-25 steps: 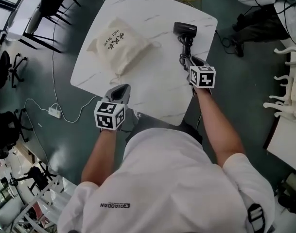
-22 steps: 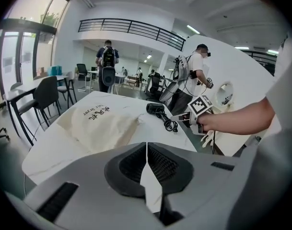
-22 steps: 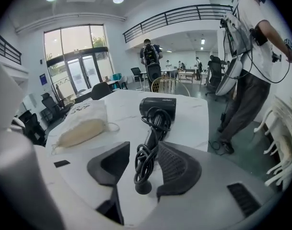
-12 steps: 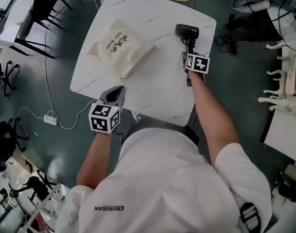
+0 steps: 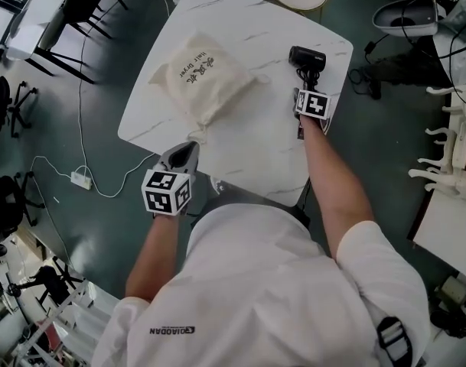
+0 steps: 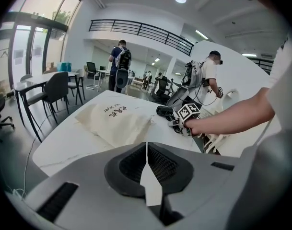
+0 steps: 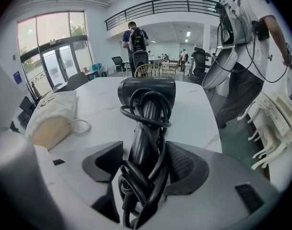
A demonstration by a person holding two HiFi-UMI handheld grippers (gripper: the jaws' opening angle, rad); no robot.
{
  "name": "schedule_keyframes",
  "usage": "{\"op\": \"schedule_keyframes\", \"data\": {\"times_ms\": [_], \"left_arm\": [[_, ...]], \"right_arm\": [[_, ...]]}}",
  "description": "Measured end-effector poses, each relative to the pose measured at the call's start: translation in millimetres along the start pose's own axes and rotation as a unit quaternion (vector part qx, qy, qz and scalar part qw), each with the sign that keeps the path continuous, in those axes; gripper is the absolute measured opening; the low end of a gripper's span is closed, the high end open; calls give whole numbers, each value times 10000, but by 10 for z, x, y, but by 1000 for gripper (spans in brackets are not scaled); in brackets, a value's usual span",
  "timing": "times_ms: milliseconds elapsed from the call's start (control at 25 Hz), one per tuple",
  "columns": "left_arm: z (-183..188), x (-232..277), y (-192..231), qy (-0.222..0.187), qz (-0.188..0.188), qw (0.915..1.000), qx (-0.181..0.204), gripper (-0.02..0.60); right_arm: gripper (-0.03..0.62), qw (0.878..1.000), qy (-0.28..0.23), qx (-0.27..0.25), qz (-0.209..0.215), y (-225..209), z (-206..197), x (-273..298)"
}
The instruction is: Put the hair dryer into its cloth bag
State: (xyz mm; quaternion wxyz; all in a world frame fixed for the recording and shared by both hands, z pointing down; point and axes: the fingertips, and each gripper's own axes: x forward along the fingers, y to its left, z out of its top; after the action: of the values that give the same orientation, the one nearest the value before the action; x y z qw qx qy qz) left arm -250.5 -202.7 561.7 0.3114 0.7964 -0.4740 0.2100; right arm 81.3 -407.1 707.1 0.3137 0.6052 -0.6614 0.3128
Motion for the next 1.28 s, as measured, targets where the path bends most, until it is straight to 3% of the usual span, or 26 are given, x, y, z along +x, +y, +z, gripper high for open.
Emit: {"op": "schedule_keyframes", "data": {"times_ms": [280, 960, 1280], "left_arm": [[-53, 2, -7, -21, 80, 9999, -94, 34], [-1, -3, -139, -109, 19, 9999, 62, 34], [72, 56, -272, -133, -87, 9996, 247, 34]], "right_arm": [[274, 9999, -88, 18, 61, -38, 10, 8], [225, 9964, 79, 355, 767, -189, -97, -257], [224, 9800, -174, 1056, 1679, -117, -163, -561]]}}
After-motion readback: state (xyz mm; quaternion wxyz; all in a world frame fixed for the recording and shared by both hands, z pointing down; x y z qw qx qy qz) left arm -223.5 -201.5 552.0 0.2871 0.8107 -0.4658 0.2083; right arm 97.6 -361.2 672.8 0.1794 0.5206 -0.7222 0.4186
